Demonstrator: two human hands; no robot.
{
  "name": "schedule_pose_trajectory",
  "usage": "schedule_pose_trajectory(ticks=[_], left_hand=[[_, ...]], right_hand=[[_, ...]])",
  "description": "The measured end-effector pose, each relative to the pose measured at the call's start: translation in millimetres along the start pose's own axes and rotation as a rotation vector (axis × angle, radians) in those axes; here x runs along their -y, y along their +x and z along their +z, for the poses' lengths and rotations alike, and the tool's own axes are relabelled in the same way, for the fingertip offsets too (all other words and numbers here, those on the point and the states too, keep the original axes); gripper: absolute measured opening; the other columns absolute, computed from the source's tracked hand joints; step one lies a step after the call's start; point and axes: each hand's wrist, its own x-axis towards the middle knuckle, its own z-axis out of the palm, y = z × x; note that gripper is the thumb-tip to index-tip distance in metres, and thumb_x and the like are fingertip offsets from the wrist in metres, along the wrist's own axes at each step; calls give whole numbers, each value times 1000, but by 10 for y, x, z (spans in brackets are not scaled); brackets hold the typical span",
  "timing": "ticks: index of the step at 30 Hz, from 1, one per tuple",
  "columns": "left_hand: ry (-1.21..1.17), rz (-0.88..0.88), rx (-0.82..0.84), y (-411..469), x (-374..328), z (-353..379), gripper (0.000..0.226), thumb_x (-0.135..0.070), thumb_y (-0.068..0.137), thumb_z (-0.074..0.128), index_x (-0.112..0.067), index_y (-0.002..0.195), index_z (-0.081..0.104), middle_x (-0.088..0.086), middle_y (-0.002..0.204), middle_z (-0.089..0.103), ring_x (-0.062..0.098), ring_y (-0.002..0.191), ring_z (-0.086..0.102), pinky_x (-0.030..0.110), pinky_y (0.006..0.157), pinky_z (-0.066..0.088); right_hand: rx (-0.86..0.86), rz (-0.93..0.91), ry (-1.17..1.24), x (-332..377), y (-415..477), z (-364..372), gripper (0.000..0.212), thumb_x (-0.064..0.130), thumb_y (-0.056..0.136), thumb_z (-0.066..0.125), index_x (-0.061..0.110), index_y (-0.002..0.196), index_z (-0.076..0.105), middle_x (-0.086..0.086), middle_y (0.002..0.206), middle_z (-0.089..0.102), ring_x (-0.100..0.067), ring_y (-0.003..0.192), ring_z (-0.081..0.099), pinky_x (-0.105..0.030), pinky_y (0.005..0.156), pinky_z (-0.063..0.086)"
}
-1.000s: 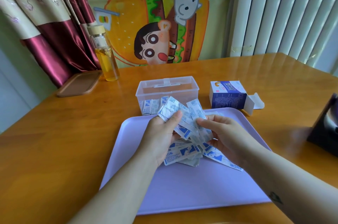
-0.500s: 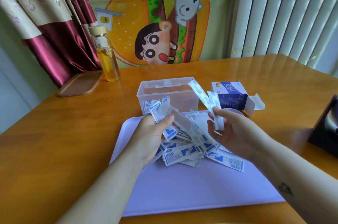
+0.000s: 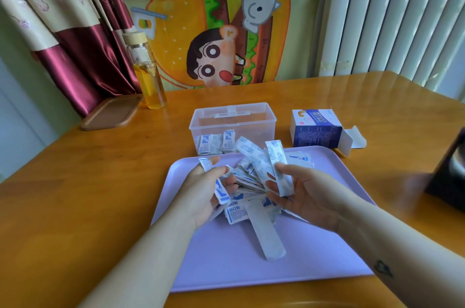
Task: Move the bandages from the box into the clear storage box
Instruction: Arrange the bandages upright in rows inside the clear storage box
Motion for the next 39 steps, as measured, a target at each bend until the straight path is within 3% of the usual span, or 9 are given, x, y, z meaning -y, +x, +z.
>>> schedule_pose_trajectory(ticks=[4,8,12,14,17,23,27,31,39], left_hand=[[513,127,-7,10,-22,-158,63,-24,93,58,-22,148,27,1,143,46,18,123,51,33,101,41],[777,382,-21,-106,-114,-70,49,-32,94,53,-22,141,43,-16,134,49,-1,118,48,13,90,33],[342,278,240,-272,-74,219,13,-44,85,61,-32,85,67,-14,91,66,-4,89,60,20,97,39],[24,192,259,-231,2,296,22,-34,91,54,-16,92,66,5,95,69,15,95,64,32,95,44],[-213,90,289,-273,21,360,27,-19,101,37,-10,109,61,10,101,71,18,95,69,33,84,55],[-269,48,300,-314,56,324,27,-17,101,37,-13,108,62,2,83,70,14,78,70,35,70,58],[-407,0,133,-233,-23,202,23,-13,99,43,-10,113,60,2,73,56,10,53,51,22,52,53],[-380,-104,65,-170,-18,158,24,-14,92,56,-17,115,57,-3,68,48,6,42,33,14,38,31],[-336,-129,105,-188,-27,149,15,-14,90,54,-17,104,54,-6,67,45,4,38,28,13,35,24]], right_hand=[[-55,-75,9,101,7,-37,14,12,90,58,4,99,63,-9,85,69,-18,74,62,-24,59,56],[-66,-129,-43,158,0,-4,18,15,88,60,4,102,63,-6,83,66,-16,72,61,-21,56,54],[11,-122,-213,-2,-30,106,11,18,86,63,8,90,61,-7,79,62,-15,68,59,-21,61,49],[31,-147,-355,-91,-61,157,14,22,85,64,10,81,58,-5,71,58,-14,65,56,-18,56,46],[-26,-258,-577,-136,-78,168,29,30,85,65,11,65,54,0,59,53,-11,57,49,-19,55,42],[-86,-387,-885,-58,-108,150,41,41,81,66,8,59,59,0,55,60,-7,50,49,-16,55,42],[-370,-610,-1206,230,27,-97,28,43,82,65,16,74,67,7,72,68,-1,55,54,-10,48,38],[-402,-459,-1535,249,253,-311,28,39,80,70,18,98,64,6,87,63,-9,73,56,-15,56,39],[-319,-299,-1378,238,407,-376,15,28,82,69,19,73,62,2,73,65,-9,58,54,-14,47,39]])
